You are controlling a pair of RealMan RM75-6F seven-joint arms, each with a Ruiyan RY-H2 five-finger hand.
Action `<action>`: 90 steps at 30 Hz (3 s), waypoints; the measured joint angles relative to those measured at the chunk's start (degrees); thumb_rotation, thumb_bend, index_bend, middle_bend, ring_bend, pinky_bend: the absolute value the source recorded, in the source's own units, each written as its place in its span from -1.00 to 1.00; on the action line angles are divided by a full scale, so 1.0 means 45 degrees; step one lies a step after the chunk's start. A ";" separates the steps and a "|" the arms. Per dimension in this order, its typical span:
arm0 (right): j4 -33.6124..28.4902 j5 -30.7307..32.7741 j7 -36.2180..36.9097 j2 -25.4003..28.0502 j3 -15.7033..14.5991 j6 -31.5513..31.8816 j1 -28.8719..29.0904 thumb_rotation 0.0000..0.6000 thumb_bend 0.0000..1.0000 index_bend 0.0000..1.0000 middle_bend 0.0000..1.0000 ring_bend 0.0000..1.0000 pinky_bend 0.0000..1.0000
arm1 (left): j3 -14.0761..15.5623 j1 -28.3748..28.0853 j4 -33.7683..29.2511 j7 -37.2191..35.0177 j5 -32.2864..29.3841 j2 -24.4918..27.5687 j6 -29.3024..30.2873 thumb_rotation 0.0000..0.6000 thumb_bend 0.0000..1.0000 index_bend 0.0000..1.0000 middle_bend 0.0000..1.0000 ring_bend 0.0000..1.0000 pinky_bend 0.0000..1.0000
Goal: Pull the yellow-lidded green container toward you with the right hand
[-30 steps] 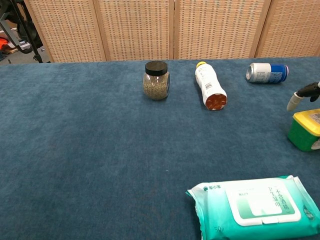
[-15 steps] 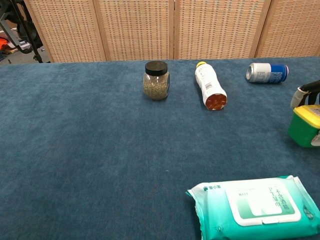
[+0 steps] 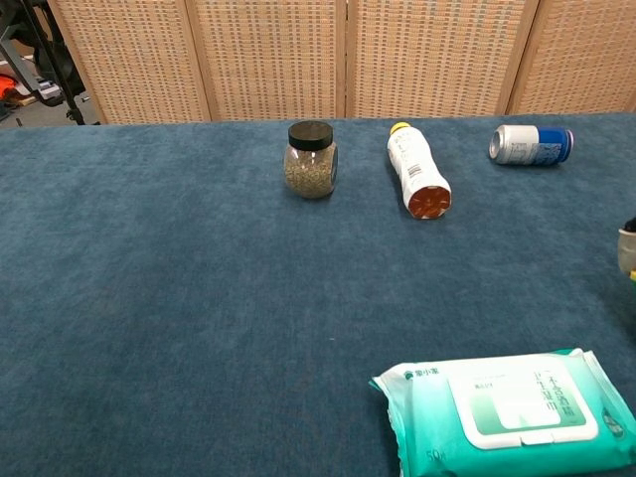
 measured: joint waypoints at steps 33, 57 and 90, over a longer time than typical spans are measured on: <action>0.0257 0.1363 -0.2775 -0.0870 0.0699 0.6007 -0.2795 1.00 -1.00 -1.00 -1.00 -1.00 -1.00 | 0.0074 0.0032 -0.0063 0.0008 0.0166 0.0011 0.0121 1.00 -1.00 -1.00 -1.00 -1.00 -1.00; 0.4652 0.0448 -0.3575 -0.5164 0.0674 0.8141 -0.4144 1.00 -0.76 -0.26 -0.31 -0.43 -0.36 | 0.0054 0.0044 -0.0081 0.0022 0.0118 0.0003 0.0139 1.00 -1.00 -1.00 -1.00 -1.00 -1.00; 0.0934 -0.1582 0.3356 -0.0195 -0.0695 0.2873 -0.0139 1.00 1.00 0.06 0.03 -0.08 -0.23 | 0.0094 -0.0048 -0.0096 0.0228 0.0094 -0.0050 -0.0054 1.00 -1.00 -1.00 -1.00 -1.00 -1.00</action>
